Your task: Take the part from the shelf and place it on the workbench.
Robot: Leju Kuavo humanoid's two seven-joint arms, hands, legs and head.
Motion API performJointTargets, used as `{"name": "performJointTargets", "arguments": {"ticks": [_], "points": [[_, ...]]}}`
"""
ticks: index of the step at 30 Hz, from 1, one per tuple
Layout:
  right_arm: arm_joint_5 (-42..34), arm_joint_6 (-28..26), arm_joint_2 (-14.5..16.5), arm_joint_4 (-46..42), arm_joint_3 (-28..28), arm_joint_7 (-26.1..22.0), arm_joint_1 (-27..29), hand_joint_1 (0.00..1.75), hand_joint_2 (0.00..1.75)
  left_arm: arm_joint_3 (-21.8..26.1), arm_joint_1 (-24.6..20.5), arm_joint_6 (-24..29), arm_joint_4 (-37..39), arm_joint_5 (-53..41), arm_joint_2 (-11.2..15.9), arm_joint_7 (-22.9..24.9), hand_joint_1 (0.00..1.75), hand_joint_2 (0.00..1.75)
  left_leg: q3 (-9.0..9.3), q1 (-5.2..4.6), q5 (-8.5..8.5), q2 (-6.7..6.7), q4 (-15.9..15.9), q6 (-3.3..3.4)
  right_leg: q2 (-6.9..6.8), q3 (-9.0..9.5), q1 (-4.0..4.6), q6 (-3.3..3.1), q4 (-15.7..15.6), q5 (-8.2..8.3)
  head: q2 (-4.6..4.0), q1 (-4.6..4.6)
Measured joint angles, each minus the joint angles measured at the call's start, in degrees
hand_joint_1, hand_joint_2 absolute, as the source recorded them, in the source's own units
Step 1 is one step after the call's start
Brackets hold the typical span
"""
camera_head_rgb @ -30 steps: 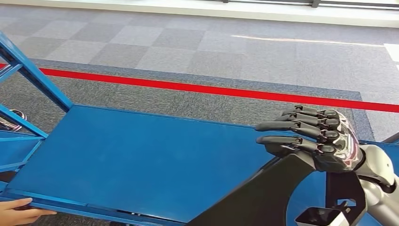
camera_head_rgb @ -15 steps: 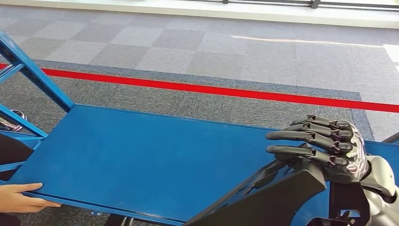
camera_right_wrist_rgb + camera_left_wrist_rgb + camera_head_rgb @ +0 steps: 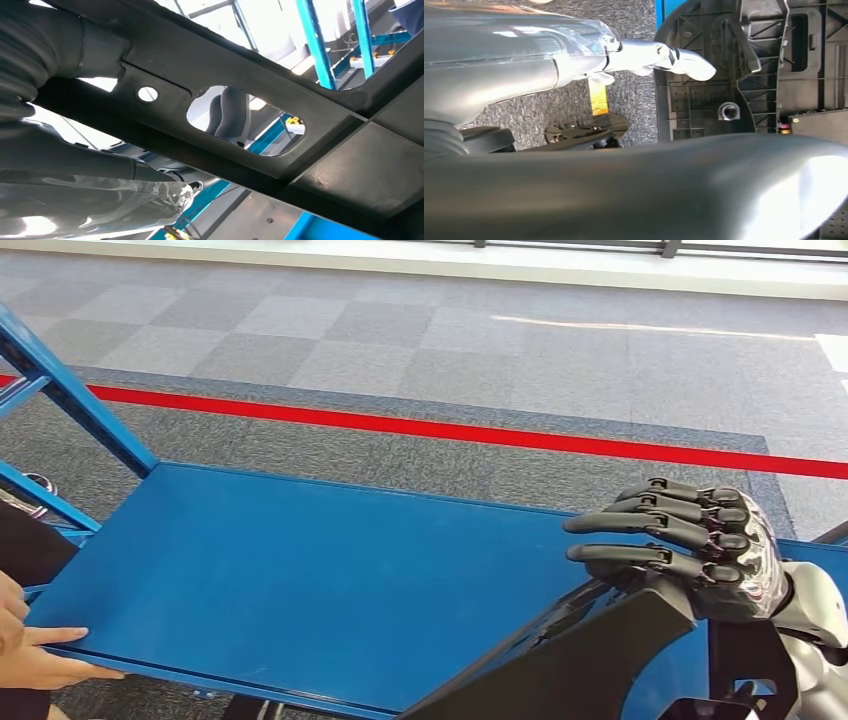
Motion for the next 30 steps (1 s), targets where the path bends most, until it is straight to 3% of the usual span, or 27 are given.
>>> {"name": "performJointTargets", "arguments": {"ticks": [3, 6, 8, 10, 11, 12, 13, 15, 17, 19, 21, 22, 24, 26, 27, 28, 30], "points": [[-0.12, 0.36, 0.02, 0.00, -0.04, 0.00, -0.29, 1.75, 1.75, 0.00, -0.16, -0.26, 0.00, 0.04, 0.00, 0.00, 0.00, 0.00, -0.17, -0.15, -0.15, -0.01, 0.32, 0.47, -0.04, 0.03, -0.16, 0.31, -0.17, 0.19, 0.00, 0.00], [-0.21, 0.54, -0.05, -0.03, -0.35, -0.01, -0.50, 1.75, 1.75, 0.00, -0.40, -0.31, 0.00, 0.03, -0.04, -0.01, 0.00, 0.00, 0.68, 0.03, 0.88, 0.15, -1.48, 1.61, 0.01, 0.47, -0.06, 0.83, -0.56, 0.01, -0.01, 0.02], [-0.31, 0.62, -0.14, -0.04, -0.54, -0.02, -0.68, 1.75, 1.75, 0.00, -0.57, -0.32, 0.00, 0.00, -0.14, -0.01, 0.00, 0.00, 1.44, 0.39, 1.79, 0.41, -3.05, 2.32, 0.06, -0.82, 0.16, 0.67, 2.77, -2.27, -0.02, 0.05], [-0.34, 0.71, -0.20, -0.04, -0.61, -0.02, -0.66, 1.75, 1.75, 0.00, -0.59, -0.37, 0.00, -0.05, -0.30, 0.01, 0.00, 0.00, 1.50, 0.38, 1.96, 0.54, -3.26, 2.46, 0.08, -3.81, 0.38, 0.61, 9.24, -5.33, -0.01, 0.07], [-0.33, 0.75, -0.21, -0.04, -0.64, -0.02, -0.56, 1.75, 1.75, 0.00, -0.54, -0.38, 0.00, -0.07, -0.38, 0.03, 0.00, 0.00, 1.48, 0.40, 1.92, 0.55, -3.21, 2.41, 0.07, -4.96, 0.38, 0.77, 11.64, -6.01, -0.01, 0.07], [-0.33, 0.80, -0.23, -0.04, -0.69, -0.02, -0.48, 1.75, 1.75, 0.00, -0.49, -0.39, 0.00, -0.08, -0.45, 0.05, 0.00, 0.00, 1.47, 0.47, 1.84, 0.55, -3.11, 2.30, 0.05, -5.30, 0.36, 1.00, 12.30, -5.67, 0.00, 0.07], [-0.33, 0.85, -0.25, -0.04, -0.75, -0.02, -0.47, 1.75, 1.75, 0.00, -0.48, -0.39, 0.00, -0.08, -0.50, 0.07, 0.00, 0.00, 1.46, 0.62, 1.70, 0.54, -2.91, 2.07, 0.00, -4.60, 0.32, 1.32, 10.76, -4.29, 0.00, 0.07], [-0.32, 0.97, -0.26, -0.03, -0.94, -0.02, -0.54, 1.75, 1.75, 0.00, -0.50, -0.39, 0.00, -0.09, -0.57, 0.09, 0.00, 0.00, 1.37, 1.00, 1.12, 0.47, -2.17, 1.15, -0.11, -1.36, 0.19, 1.94, 3.95, -0.86, -0.01, 0.08], [-0.31, 1.14, -0.30, -0.06, -1.13, -0.02, -0.55, 1.75, 1.75, 0.00, -0.56, -0.42, 0.00, -0.12, -0.62, 0.11, 0.00, 0.00, 1.06, 0.92, 0.55, 0.36, -1.27, 0.12, 0.13, 0.43, 0.25, 1.35, -0.14, 0.36, -0.01, 0.03], [-0.28, 1.39, -0.35, -0.11, -1.25, -0.01, -0.52, 1.75, 1.75, 0.00, -0.61, -0.44, 0.00, -0.14, -0.64, 0.13, 0.00, 0.00, 0.96, 0.76, 0.50, 0.31, -1.05, -0.42, 0.42, 0.29, 0.48, 0.00, -0.18, 0.11, 0.00, -0.01], [-0.26, 1.58, -0.37, -0.18, -1.32, 0.01, -0.61, 1.75, 1.75, 0.00, -0.69, -0.44, 0.00, -0.15, -0.67, 0.13, 0.00, 0.00, 0.92, 0.99, 0.11, 0.32, -0.77, -0.69, 0.34, 0.24, 0.61, -0.92, -0.02, 0.09, -0.01, -0.01], [-0.26, 1.63, -0.39, -0.26, -1.35, 0.01, -0.70, 1.75, 1.75, 0.00, -0.75, -0.44, 0.00, -0.17, -0.68, 0.13, 0.00, 0.00, 0.40, 1.02, -0.84, 0.33, 0.52, -0.75, 0.28, 0.24, 0.69, -1.28, -0.01, 0.12, 0.00, -0.01], [-0.21, 1.72, -0.41, -0.40, -1.38, 0.04, -0.83, 1.75, 1.75, 0.00, -0.81, -0.44, 0.00, -0.21, -0.69, 0.11, 0.00, 0.00, -2.45, 0.80, -4.39, 0.34, 6.88, -0.68, 0.10, 0.16, 0.97, -1.84, -0.03, 0.15, 0.00, -0.02], [-0.14, 1.82, -0.42, -0.42, -1.37, 0.10, -0.89, 1.75, 1.75, 0.00, -0.73, -0.45, 0.00, -0.23, -0.70, 0.11, 0.00, 0.00, -6.08, 0.35, -7.34, 0.33, 14.50, -0.23, 0.00, 0.08, 1.53, -2.26, -0.03, 0.13, 0.00, -0.02], [-0.11, 1.87, -0.42, -0.42, -1.36, 0.13, -0.90, 1.75, 1.75, 0.00, -0.68, -0.46, 0.00, -0.23, -0.70, 0.12, 0.00, 0.00, -6.91, 0.05, -7.38, 0.33, 16.05, 0.22, 0.00, 0.10, 1.87, -2.44, -0.03, 0.10, 0.00, -0.02], [-0.09, 1.94, -0.42, -0.42, -1.36, 0.15, -0.92, 1.75, 1.75, 0.00, -0.66, -0.47, 0.00, -0.23, -0.70, 0.13, 0.00, 0.00, -6.72, -0.34, -6.34, 0.31, 15.36, 0.89, 0.03, 0.17, 2.24, -2.58, -0.03, 0.06, 0.00, -0.02], [-0.07, 2.08, -0.44, -0.48, -1.38, 0.17, -1.04, 1.75, 1.75, 0.00, -0.72, -0.50, 0.00, -0.27, -0.69, 0.13, 0.00, 0.00, -3.82, -1.55, -2.33, 0.18, 8.53, 3.11, 0.10, 0.42, 2.87, -2.83, -0.05, -0.06, 0.00, -0.01]]}}
